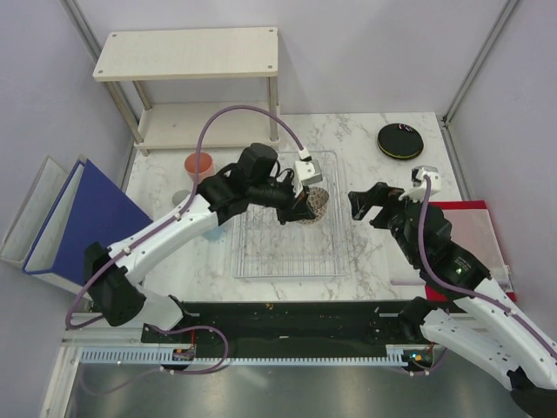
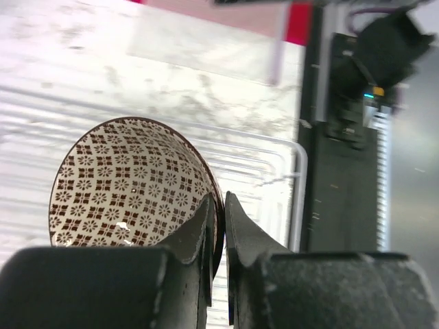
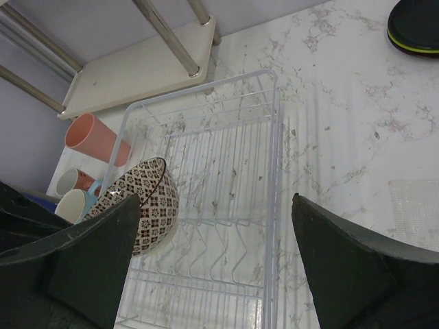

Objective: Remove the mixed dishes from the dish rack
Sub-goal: Pick up the bowl from the dish rack, then place the bowl at the center of the board.

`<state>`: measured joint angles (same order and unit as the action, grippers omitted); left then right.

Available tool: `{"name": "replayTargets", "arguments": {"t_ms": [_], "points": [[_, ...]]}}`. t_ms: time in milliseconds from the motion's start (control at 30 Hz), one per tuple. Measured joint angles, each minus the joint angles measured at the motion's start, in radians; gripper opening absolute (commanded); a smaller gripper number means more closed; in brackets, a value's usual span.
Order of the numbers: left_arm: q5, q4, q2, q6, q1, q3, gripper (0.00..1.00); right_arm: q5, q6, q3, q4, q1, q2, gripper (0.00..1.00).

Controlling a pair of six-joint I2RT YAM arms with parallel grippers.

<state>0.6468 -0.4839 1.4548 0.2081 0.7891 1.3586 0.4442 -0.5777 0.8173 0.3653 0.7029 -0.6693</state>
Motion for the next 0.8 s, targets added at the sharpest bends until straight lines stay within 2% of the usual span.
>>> {"name": "replayTargets", "arguments": {"t_ms": [167, 400, 600, 800], "points": [[-0.286, 0.091, -0.094, 0.043, 0.075, -0.129, 0.02, 0.023, -0.011, 0.104, 0.062, 0.0, -0.059, 0.98], [-0.678, 0.206, -0.107, 0.225, 0.256, -0.307, 0.02, -0.044, 0.02, 0.203, 0.145, 0.0, -0.228, 0.98], [-0.825, 0.302, -0.121, 0.339, 0.35, -0.398, 0.02, -0.132, 0.069, 0.212, 0.202, 0.0, -0.341, 0.94], [-0.79, 0.365, -0.218, 0.351, 0.358, -0.439, 0.02, -0.186, 0.097, 0.201, 0.198, 0.0, -0.349, 0.9]]}}
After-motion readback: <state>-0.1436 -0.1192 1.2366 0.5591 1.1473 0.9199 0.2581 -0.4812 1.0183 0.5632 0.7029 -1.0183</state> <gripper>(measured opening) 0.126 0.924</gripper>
